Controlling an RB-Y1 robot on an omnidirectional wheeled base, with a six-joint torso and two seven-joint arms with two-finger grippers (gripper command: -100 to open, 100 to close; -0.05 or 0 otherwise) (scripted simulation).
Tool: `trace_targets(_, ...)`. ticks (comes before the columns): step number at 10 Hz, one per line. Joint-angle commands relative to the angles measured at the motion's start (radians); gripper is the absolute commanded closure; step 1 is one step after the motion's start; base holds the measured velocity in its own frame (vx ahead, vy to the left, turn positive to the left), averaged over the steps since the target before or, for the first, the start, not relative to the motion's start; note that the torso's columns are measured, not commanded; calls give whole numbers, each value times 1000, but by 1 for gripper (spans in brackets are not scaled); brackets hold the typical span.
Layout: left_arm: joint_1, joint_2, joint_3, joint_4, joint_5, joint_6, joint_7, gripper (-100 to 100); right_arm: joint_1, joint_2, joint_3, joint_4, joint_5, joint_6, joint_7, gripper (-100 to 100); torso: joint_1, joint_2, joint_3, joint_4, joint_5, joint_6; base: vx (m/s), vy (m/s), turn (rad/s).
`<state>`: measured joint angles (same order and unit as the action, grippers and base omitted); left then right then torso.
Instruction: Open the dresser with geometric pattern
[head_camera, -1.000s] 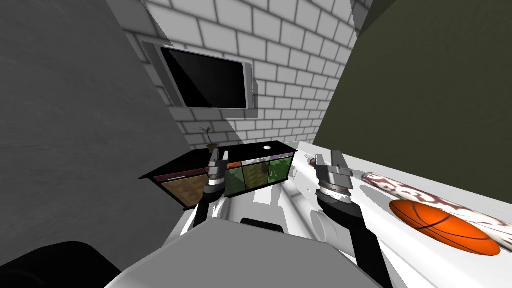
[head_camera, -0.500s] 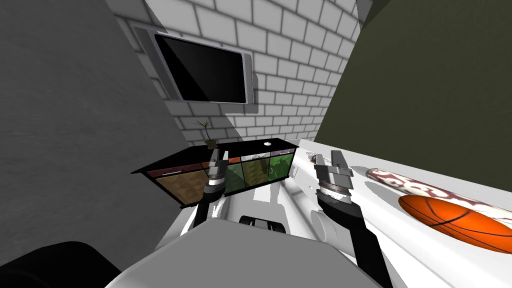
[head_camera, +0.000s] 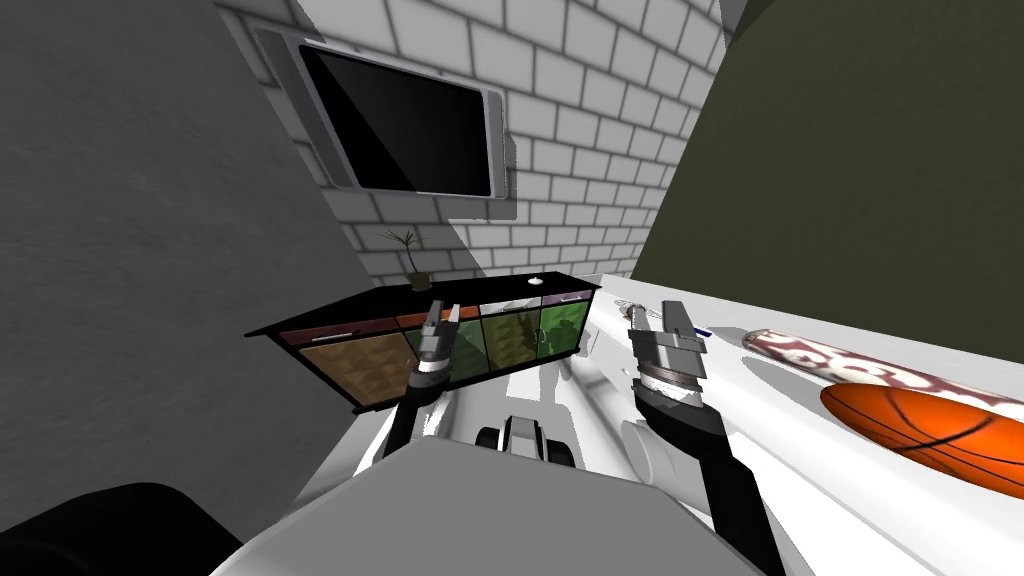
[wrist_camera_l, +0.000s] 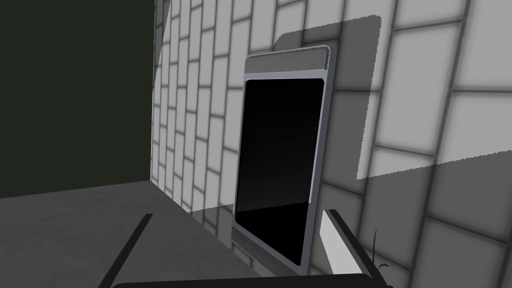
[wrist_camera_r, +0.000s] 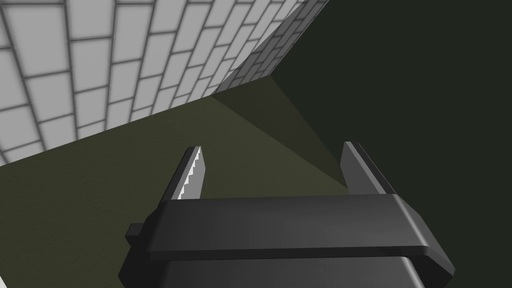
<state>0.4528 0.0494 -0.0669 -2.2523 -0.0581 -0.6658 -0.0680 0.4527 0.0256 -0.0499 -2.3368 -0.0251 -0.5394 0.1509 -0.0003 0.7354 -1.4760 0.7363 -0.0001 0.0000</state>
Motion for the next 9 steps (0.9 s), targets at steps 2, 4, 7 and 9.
trace_targets(2, -1, 85, 13, 79, 19, -51, 16, -100, 0, 0, 0, 0, 0, 0, 0, 0, -1, 1, -1, 1, 0, 0, 92, -54, 24)
trace_targets(4, -2, 103, 20, 129, 30, -84, 24, -100, 0, 0, 0, 0, 0, 0, 0, 0, -1, 0, -2, 1, 0, 0, 130, -75, 26)
trace_targets(7, -3, 117, 31, 211, 48, -140, 39, -100, 0, 0, 0, 0, 0, 0, 0, 0, 1, 4, 1, 2, 0, 0, 120, -74, 23)
trace_targets(9, -3, 120, 39, 270, 61, -181, 49, -100, 0, 0, 0, 0, 0, 0, 0, 0, 0, 3, 0, 2, 0, 0, 114, -73, 25)
